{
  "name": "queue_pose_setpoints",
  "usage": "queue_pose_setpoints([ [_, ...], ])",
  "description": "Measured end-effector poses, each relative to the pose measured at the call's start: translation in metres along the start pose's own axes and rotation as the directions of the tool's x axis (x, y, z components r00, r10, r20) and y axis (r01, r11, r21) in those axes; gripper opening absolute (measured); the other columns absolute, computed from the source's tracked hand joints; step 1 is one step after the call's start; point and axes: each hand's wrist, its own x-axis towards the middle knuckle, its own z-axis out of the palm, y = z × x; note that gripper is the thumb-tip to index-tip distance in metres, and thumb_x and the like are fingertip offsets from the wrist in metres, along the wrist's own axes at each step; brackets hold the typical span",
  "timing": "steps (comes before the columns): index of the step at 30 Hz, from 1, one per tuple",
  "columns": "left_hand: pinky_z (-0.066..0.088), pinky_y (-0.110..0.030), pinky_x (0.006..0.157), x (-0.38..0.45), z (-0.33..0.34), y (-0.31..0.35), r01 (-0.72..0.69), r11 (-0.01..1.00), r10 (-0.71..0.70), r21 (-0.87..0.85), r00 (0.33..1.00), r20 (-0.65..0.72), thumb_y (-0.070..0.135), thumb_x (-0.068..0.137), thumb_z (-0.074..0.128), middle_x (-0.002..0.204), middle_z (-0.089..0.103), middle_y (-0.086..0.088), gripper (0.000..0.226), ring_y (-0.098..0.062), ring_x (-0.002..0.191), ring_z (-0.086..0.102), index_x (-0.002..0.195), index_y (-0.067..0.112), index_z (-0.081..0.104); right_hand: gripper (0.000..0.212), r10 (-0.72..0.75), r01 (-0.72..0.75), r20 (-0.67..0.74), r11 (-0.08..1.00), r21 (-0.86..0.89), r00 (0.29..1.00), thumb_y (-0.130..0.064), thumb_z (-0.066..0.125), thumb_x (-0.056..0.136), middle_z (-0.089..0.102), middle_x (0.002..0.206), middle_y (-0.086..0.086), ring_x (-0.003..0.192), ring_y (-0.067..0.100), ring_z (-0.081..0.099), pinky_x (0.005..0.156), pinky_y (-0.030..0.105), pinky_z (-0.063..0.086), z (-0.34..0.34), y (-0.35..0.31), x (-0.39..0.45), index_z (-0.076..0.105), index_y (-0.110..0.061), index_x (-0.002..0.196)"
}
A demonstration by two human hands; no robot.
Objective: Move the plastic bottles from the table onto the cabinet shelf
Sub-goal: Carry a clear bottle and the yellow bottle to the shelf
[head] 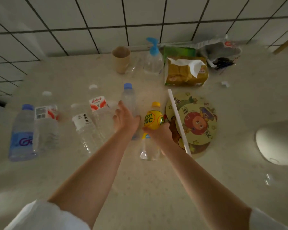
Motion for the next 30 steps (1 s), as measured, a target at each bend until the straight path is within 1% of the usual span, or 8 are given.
queue_pose_setpoints([
  [6, 0.044, -0.046, 0.093, 0.006, 0.006, 0.003, 0.041, 0.998, -0.039, 0.04, 0.999, -0.036, 0.026, 0.078, 0.072, 0.134, 0.046, -0.019, 0.086, -0.041, 0.12, 0.049, 0.144, 0.013, 0.019, 0.081, -0.014, 0.014, 0.012, 1.0, -0.028, 1.0, -0.038, 0.08, 0.07, 0.053, 0.126, 0.016, 0.114, 0.031, 0.056, 0.09, 0.04, 0.051, 0.002, -0.002, 0.0, 0.034, -0.003, 0.127],
  [14, 0.046, -0.046, 0.096, 0.0, 0.004, 0.001, 0.034, 0.998, -0.035, -0.059, 0.999, -0.013, 0.017, 0.076, 0.071, 0.129, 0.051, -0.02, 0.082, -0.041, 0.119, 0.049, 0.142, 0.012, 0.021, 0.072, -0.028, 0.031, 0.061, 0.998, -0.055, 0.998, -0.036, 0.077, 0.074, 0.055, 0.121, 0.013, 0.111, 0.029, 0.056, 0.082, 0.035, 0.05, -0.011, 0.002, 0.001, 0.039, -0.005, 0.126],
  [17, 0.049, -0.046, 0.092, -0.019, 0.003, -0.004, -0.006, 0.985, 0.007, -0.172, 1.0, 0.001, 0.014, 0.073, 0.07, 0.123, 0.056, -0.019, 0.08, -0.041, 0.114, 0.053, 0.139, 0.013, 0.025, 0.069, -0.053, 0.054, 0.037, 0.998, -0.016, 0.998, -0.035, 0.078, 0.072, 0.055, 0.113, 0.009, 0.104, 0.026, 0.056, 0.077, 0.034, 0.049, -0.017, 0.01, -0.007, 0.041, -0.006, 0.122],
  [20, 0.047, -0.033, 0.083, -0.048, -0.003, -0.009, 0.026, 0.943, -0.017, -0.332, 0.999, 0.029, 0.014, 0.072, 0.074, 0.123, 0.059, -0.013, 0.081, -0.034, 0.11, 0.057, 0.139, 0.016, 0.029, 0.075, -0.079, 0.08, 0.059, 0.997, -0.001, 0.995, -0.041, 0.083, 0.058, 0.061, 0.101, 0.004, 0.091, 0.021, 0.061, 0.068, 0.034, 0.052, -0.025, 0.028, -0.026, 0.05, -0.006, 0.114],
  [23, 0.042, -0.026, 0.076, -0.084, -0.012, -0.026, 0.067, 0.888, -0.016, -0.454, 0.993, 0.116, 0.018, 0.072, 0.078, 0.115, 0.058, -0.002, 0.084, -0.024, 0.096, 0.06, 0.141, 0.022, 0.03, 0.081, -0.141, 0.142, 0.026, 0.989, -0.036, 0.99, -0.053, 0.075, 0.038, 0.07, 0.096, 0.001, 0.088, 0.019, 0.068, 0.079, 0.041, 0.059, -0.031, 0.064, -0.041, 0.06, -0.016, 0.108],
  [26, 0.051, -0.031, 0.078, -0.124, -0.019, -0.057, 0.108, 0.837, -0.005, -0.536, 0.982, 0.189, 0.021, 0.068, 0.083, 0.116, 0.061, 0.005, 0.086, -0.019, 0.092, 0.063, 0.138, 0.029, 0.034, 0.054, -0.159, 0.159, 0.003, 0.987, 0.022, 0.987, -0.037, 0.082, 0.054, 0.071, 0.096, -0.001, 0.091, 0.019, 0.068, 0.084, 0.043, 0.057, -0.04, 0.093, -0.078, 0.062, -0.024, 0.103],
  [28, 0.057, -0.038, 0.078, -0.151, -0.026, -0.078, 0.139, 0.808, -0.001, -0.572, 0.972, 0.236, 0.018, 0.064, 0.085, 0.112, 0.066, 0.004, 0.083, -0.019, 0.091, 0.066, 0.131, 0.032, 0.039, 0.054, -0.121, 0.121, -0.001, 0.989, 0.079, 0.993, -0.039, 0.082, 0.057, 0.071, 0.097, 0.001, 0.09, 0.021, 0.068, 0.081, 0.042, 0.058, -0.044, 0.113, -0.105, 0.063, -0.02, 0.104],
  [30, 0.057, -0.034, 0.067, -0.179, -0.035, -0.098, 0.19, 0.749, 0.011, -0.635, 0.954, 0.3, 0.006, 0.067, 0.083, 0.106, 0.066, 0.0, 0.076, -0.021, 0.086, 0.067, 0.125, 0.029, 0.042, 0.056, -0.097, 0.098, -0.019, 0.989, 0.109, 0.995, -0.043, 0.082, 0.058, 0.071, 0.095, 0.002, 0.085, 0.02, 0.068, 0.071, 0.035, 0.056, -0.044, 0.13, -0.135, 0.063, -0.017, 0.104],
])
